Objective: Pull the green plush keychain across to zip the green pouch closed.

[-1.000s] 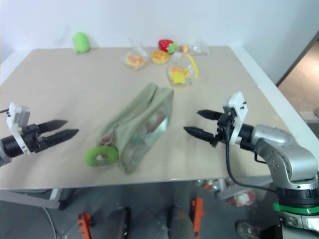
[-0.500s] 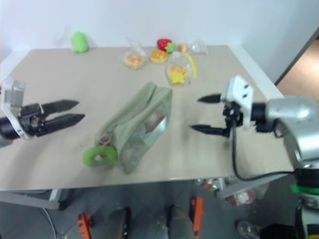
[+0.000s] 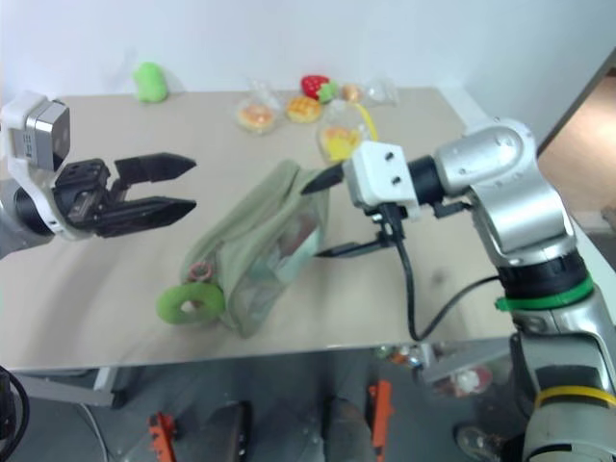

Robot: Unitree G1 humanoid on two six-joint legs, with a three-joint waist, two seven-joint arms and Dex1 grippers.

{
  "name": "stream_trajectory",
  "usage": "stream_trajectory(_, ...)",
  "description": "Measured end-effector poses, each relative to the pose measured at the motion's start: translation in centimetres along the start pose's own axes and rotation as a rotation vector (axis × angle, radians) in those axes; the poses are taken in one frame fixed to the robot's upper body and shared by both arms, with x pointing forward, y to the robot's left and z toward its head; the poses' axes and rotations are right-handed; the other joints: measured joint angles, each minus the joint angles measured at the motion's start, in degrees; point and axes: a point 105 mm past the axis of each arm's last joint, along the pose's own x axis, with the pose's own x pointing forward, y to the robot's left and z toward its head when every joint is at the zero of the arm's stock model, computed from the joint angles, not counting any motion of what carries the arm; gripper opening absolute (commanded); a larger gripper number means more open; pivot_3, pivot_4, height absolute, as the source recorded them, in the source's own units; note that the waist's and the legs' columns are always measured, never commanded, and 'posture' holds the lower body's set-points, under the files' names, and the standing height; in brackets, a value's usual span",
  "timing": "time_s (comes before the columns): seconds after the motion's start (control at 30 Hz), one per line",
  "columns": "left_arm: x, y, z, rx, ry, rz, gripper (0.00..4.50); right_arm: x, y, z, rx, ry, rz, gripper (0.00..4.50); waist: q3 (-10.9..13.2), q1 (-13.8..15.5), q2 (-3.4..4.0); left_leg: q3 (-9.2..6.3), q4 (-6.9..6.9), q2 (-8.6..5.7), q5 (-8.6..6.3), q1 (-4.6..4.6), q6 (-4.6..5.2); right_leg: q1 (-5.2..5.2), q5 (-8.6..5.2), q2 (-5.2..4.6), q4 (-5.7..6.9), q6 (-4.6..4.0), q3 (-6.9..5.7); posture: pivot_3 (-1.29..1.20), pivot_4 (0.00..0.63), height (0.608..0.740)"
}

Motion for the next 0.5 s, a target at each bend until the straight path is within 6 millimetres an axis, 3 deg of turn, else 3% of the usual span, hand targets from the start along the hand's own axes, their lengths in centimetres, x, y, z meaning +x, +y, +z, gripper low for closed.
stream_trajectory(0.27,-0.6,0.2,-1.8,-0.061,0.026,0.032,4.5,1.6,-0.1,-0.3,-0.029,-0.024,0.073,4.48,0.0,0.03,0.0,-0.04,-0.01,0.04,0.0,0.05,0.0,0.02,0.0,0.26,0.03,0.0,0.36,0.0,0.15,0.74)
stream_trajectory(0.5,0.1,-0.9,-1.8,-0.016,0.051,0.007,4.5,4.5,0.0,-2.6,0.018,-0.028,0.113,4.48,0.0,0.02,-0.01,-0.03,0.0,0.07,0.06,0.09,-0.05,0.03,-0.01,0.37,0.06,-0.02,0.49,0.0,0.15,0.74)
